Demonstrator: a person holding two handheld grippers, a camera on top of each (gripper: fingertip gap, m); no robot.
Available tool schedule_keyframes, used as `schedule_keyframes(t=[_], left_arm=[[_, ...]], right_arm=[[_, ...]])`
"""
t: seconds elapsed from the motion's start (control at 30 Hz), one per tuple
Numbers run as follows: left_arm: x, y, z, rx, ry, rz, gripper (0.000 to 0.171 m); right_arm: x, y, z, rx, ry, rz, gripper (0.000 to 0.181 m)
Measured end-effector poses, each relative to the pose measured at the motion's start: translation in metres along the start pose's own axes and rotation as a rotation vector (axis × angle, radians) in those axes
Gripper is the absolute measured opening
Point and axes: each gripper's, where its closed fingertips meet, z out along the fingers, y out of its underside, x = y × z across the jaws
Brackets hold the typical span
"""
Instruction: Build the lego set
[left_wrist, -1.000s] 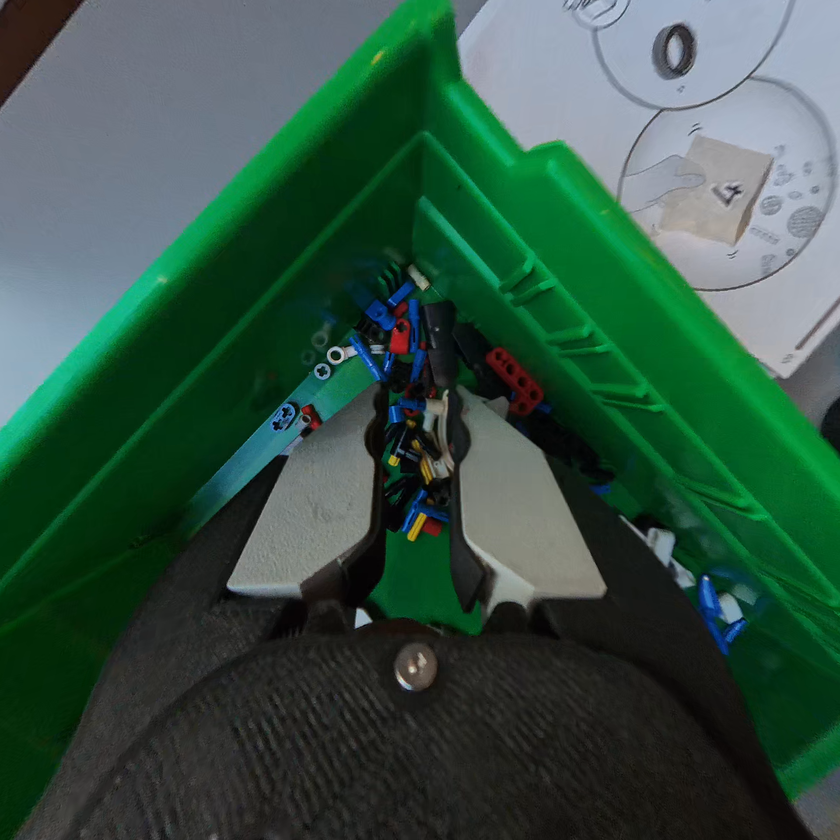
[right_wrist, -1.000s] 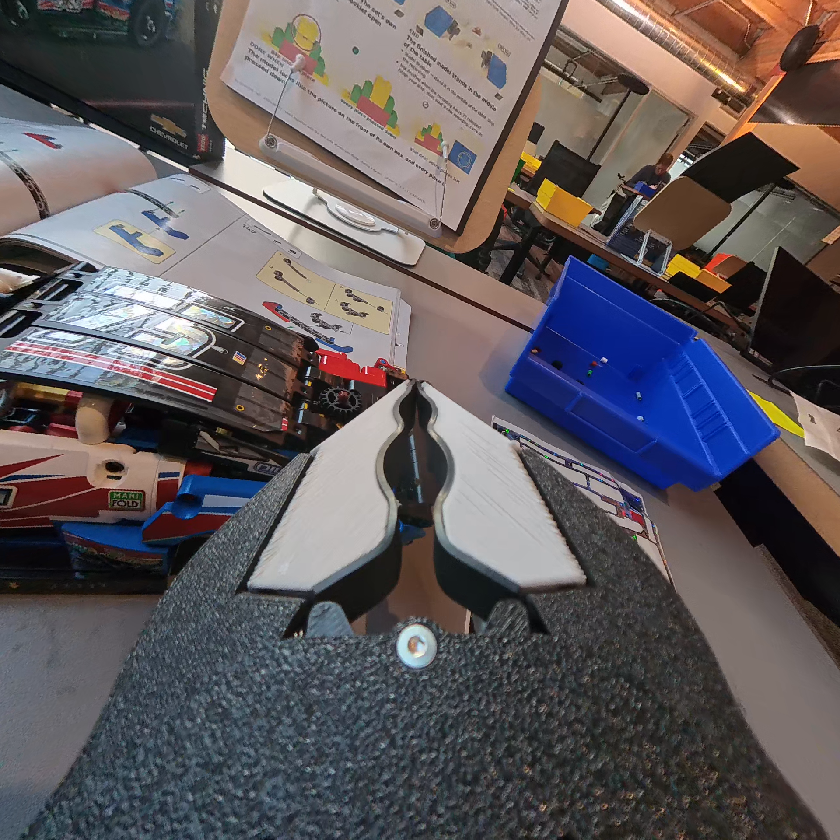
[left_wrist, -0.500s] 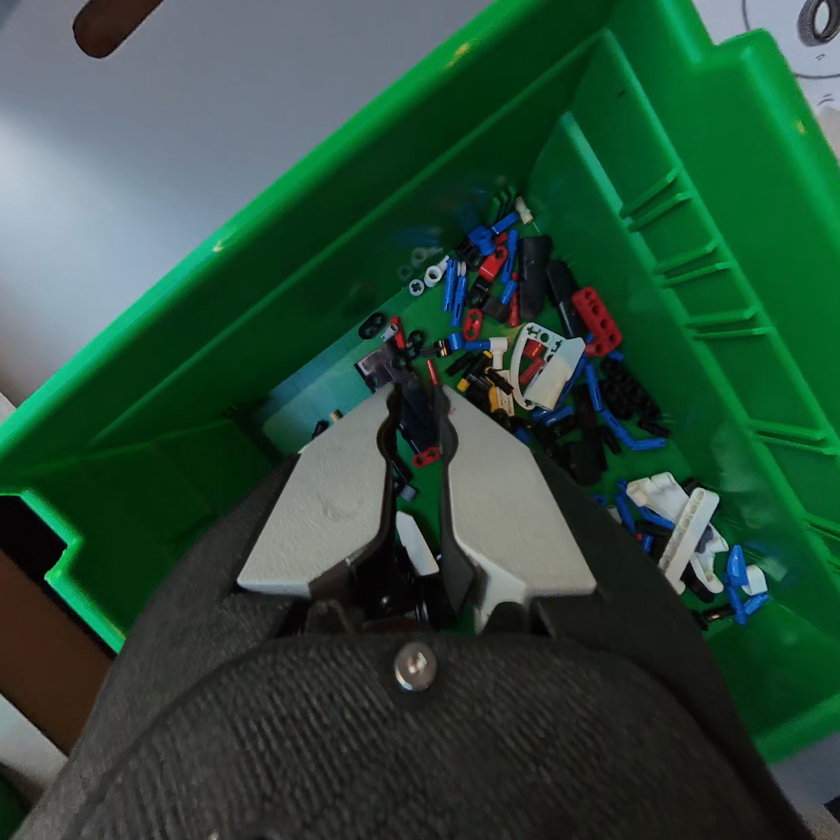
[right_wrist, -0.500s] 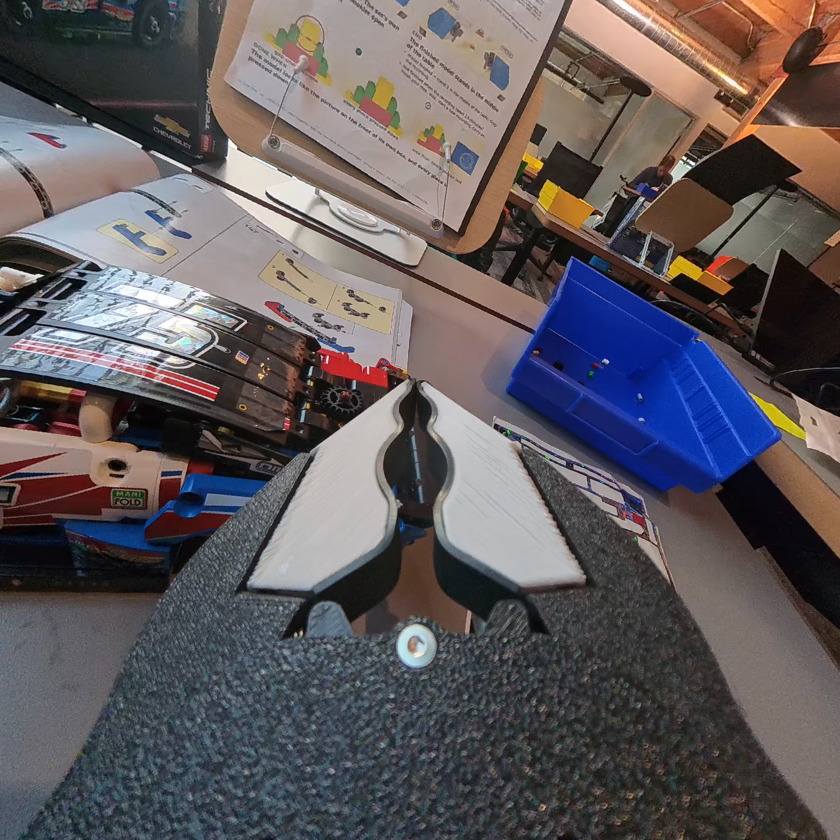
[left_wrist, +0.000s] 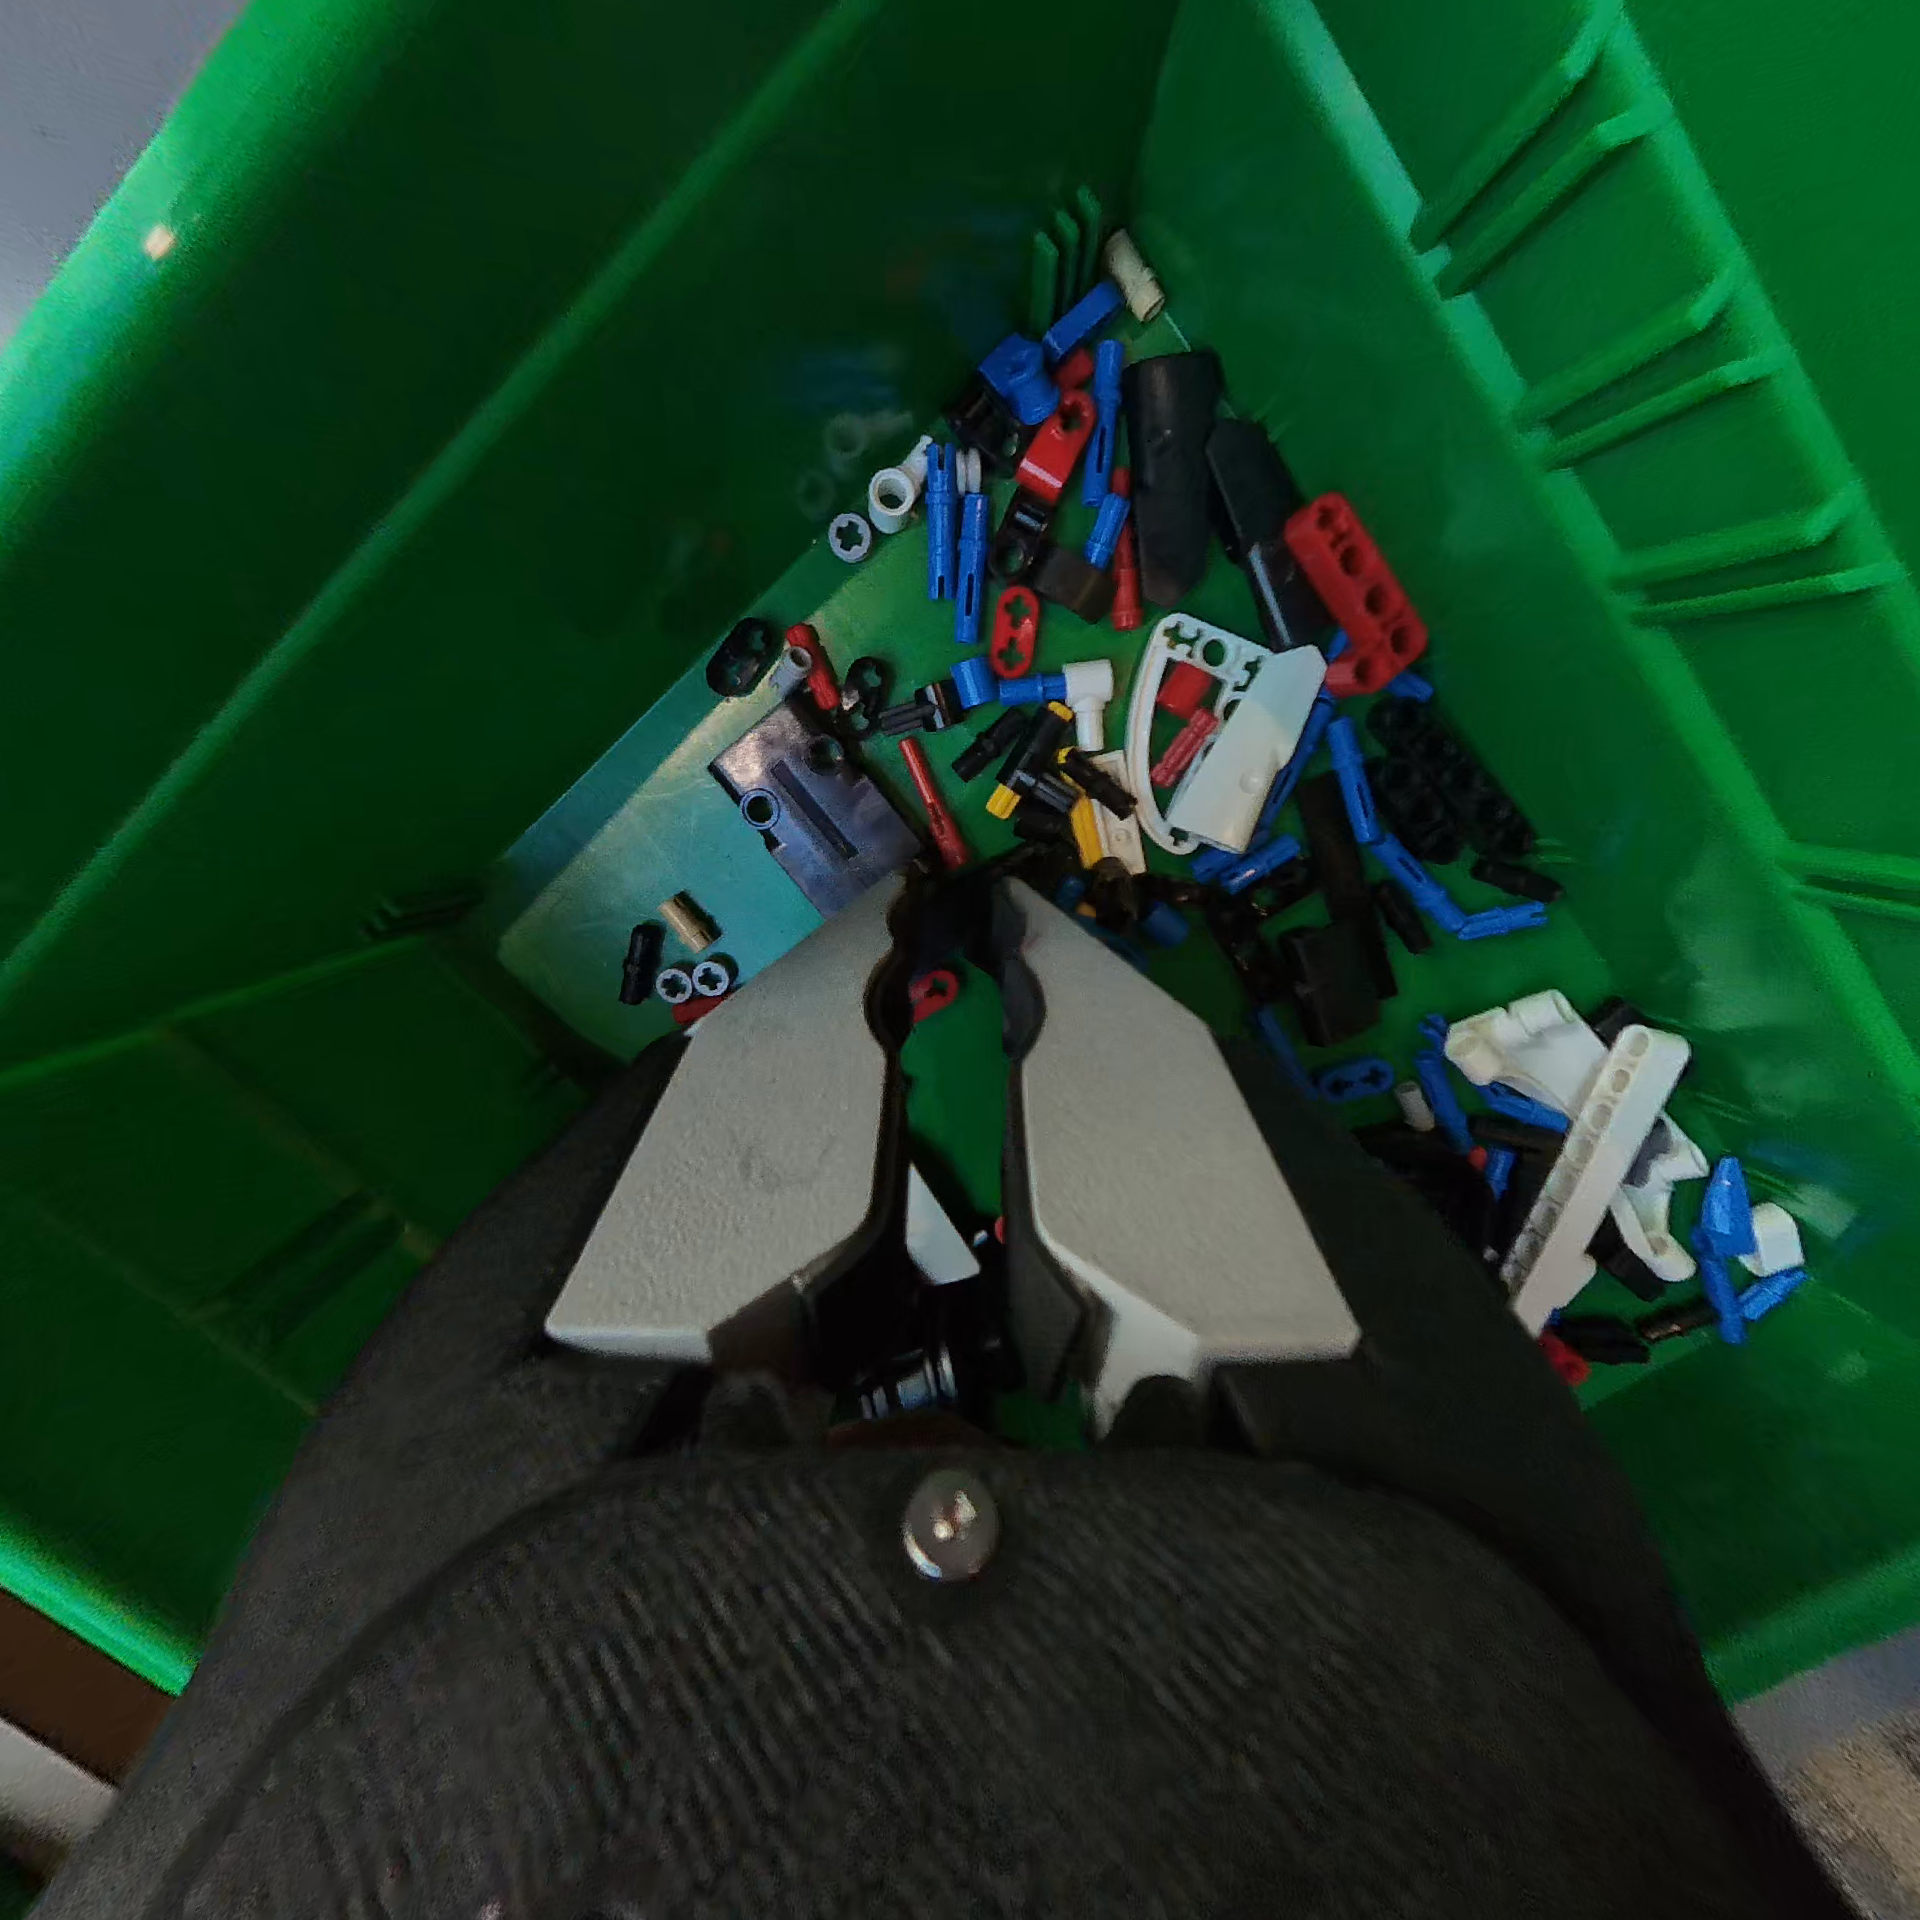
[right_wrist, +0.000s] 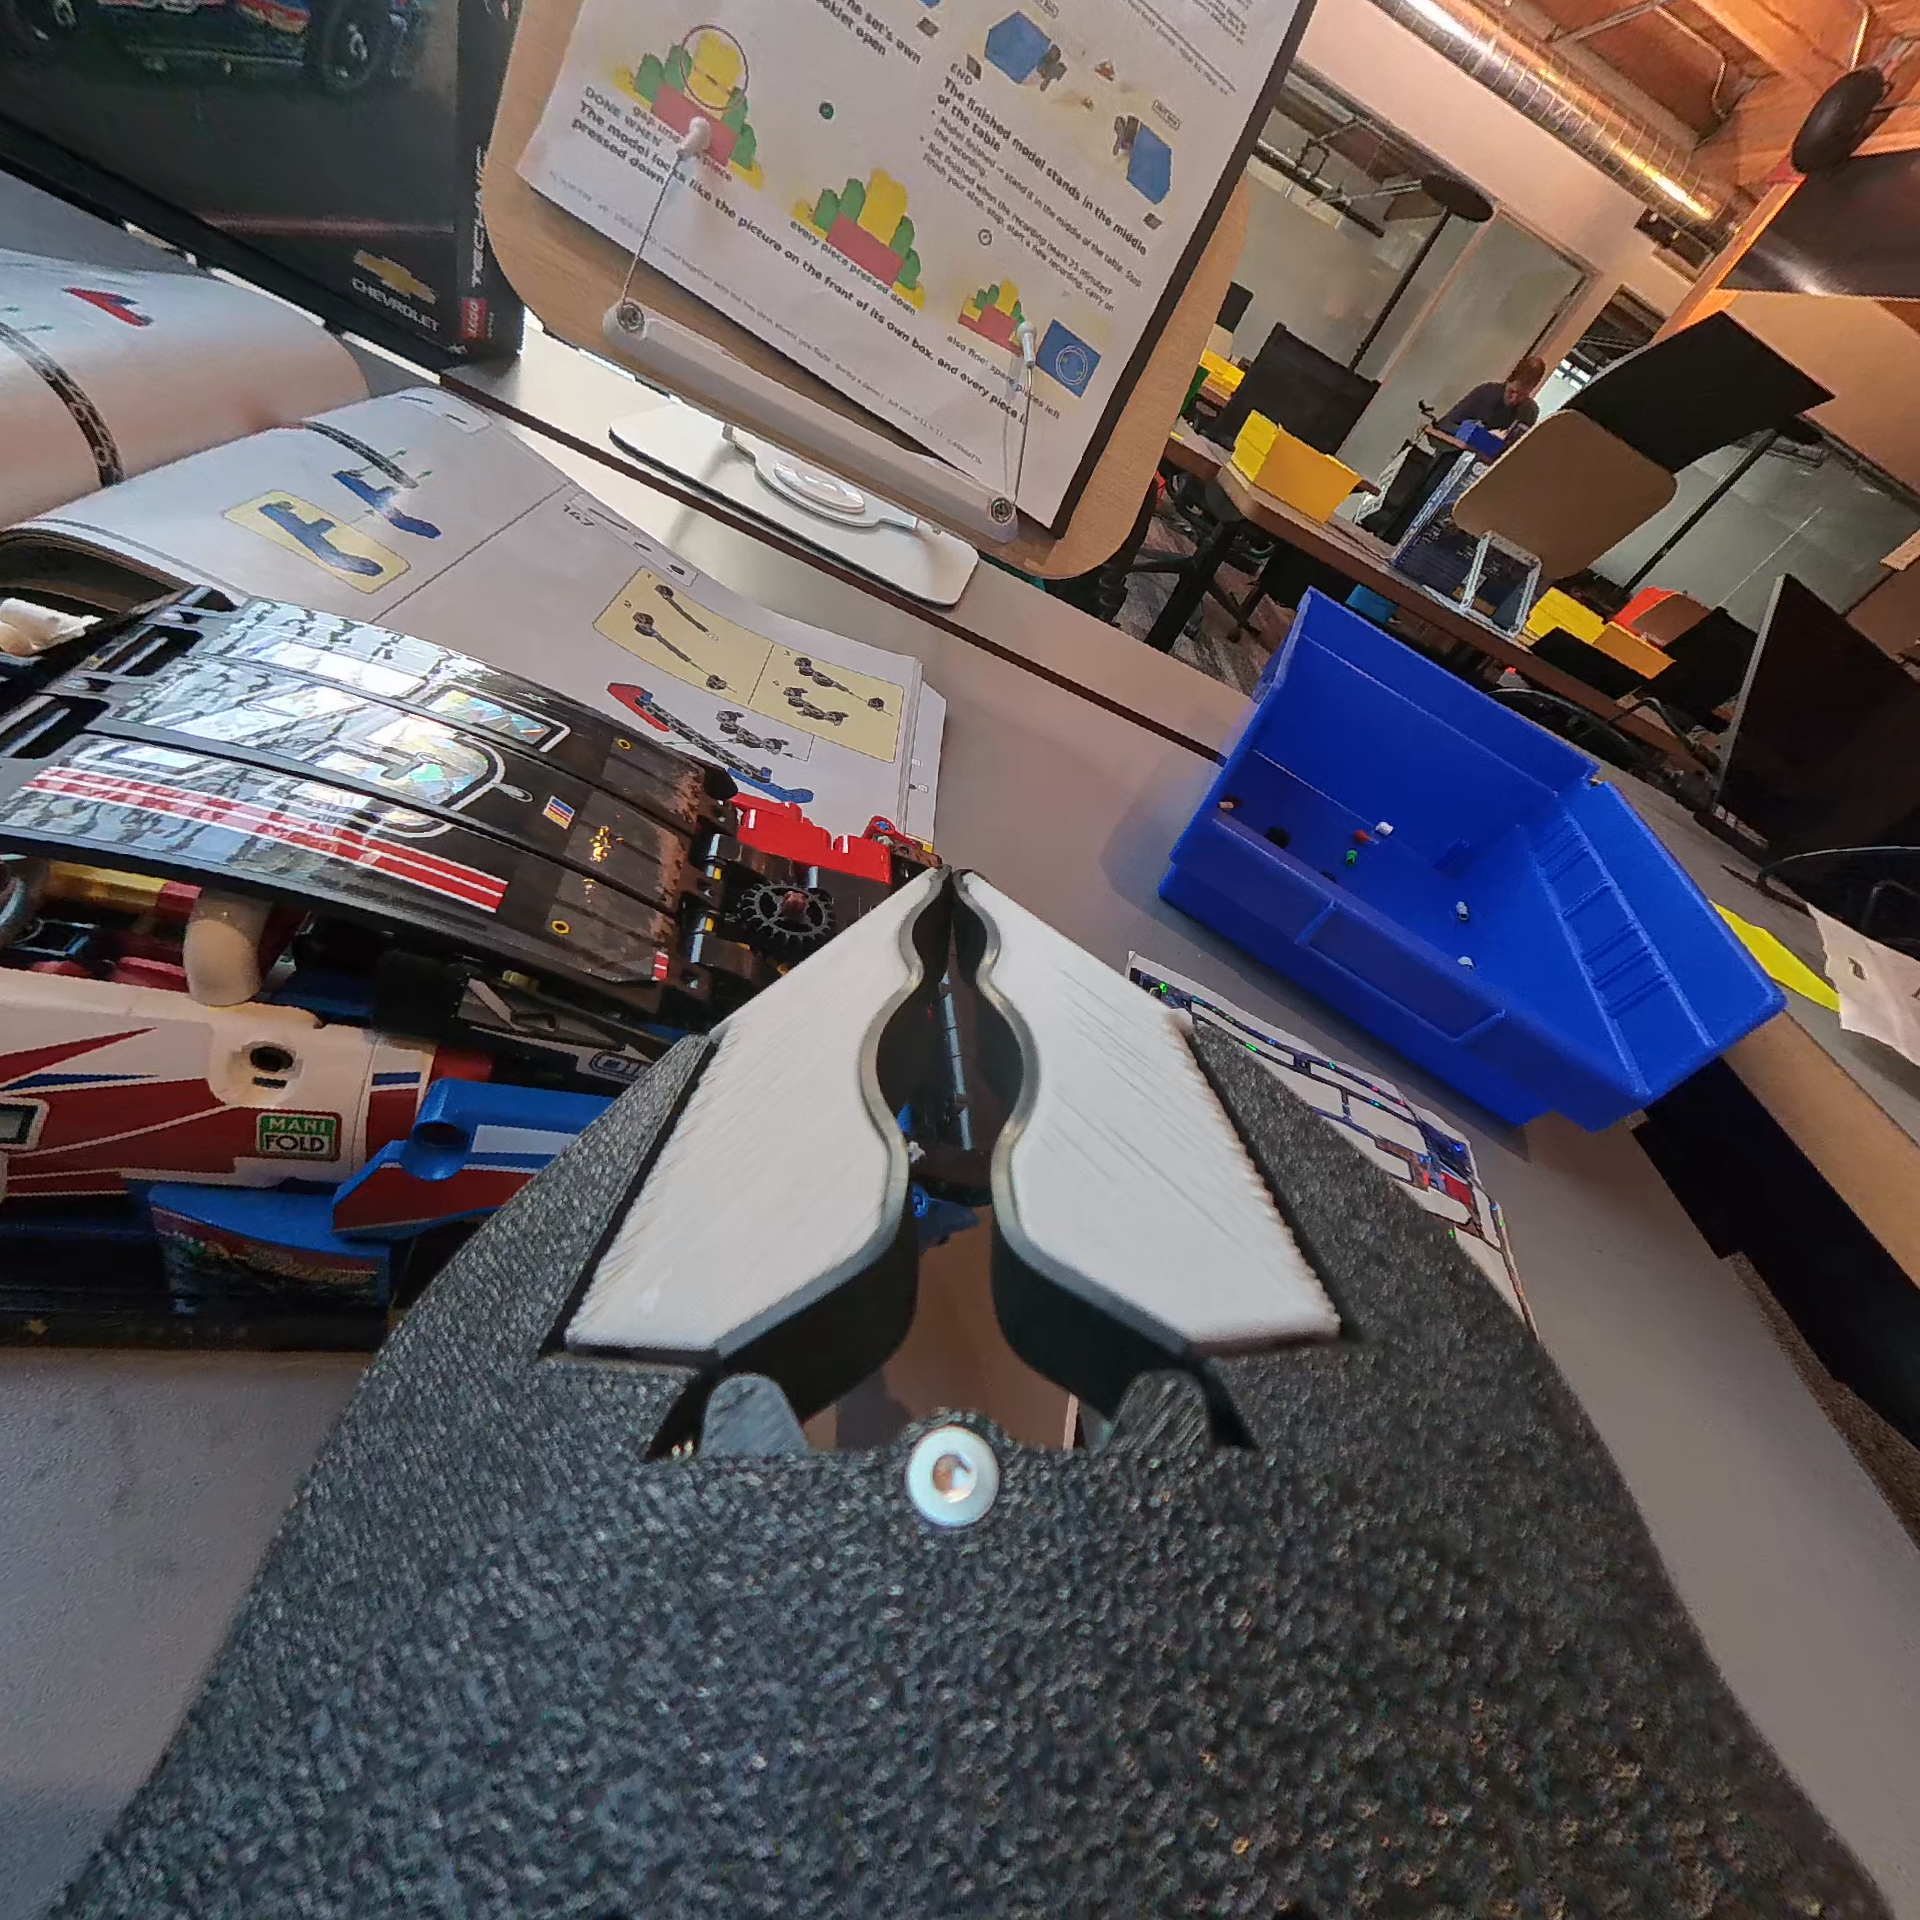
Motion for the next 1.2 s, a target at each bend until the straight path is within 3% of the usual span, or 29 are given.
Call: schedule_keyframes(t=[0.07,0.17,0.43,1.0,1.2], left_arm=[[-0.013,0.002,0.0,-0.016,-0.063,-0.009,0.002],[-0.015,0.0,0.0,-0.013,-0.058,-0.037,0.009],[-0.031,-0.022,-0.019,0.119,-0.134,-0.078,0.007],[0.002,-0.054,-0.002,0.186,-0.001,-0.002,0.009],[0.006,-0.06,0.016,0.116,0.008,0.106,0.009]], right_arm=[[0.0,0.0,0.0,0.0,-0.001,0.0,0.0],[0.0,0.0,0.0,0.003,-0.001,0.001,0.0],[-0.001,0.0,0.0,0.002,-0.007,-0.001,0.0],[-0.002,0.001,0.001,-0.005,-0.01,-0.01,0.0],[-0.002,0.0,0.001,-0.004,-0.01,-0.011,0.0]])
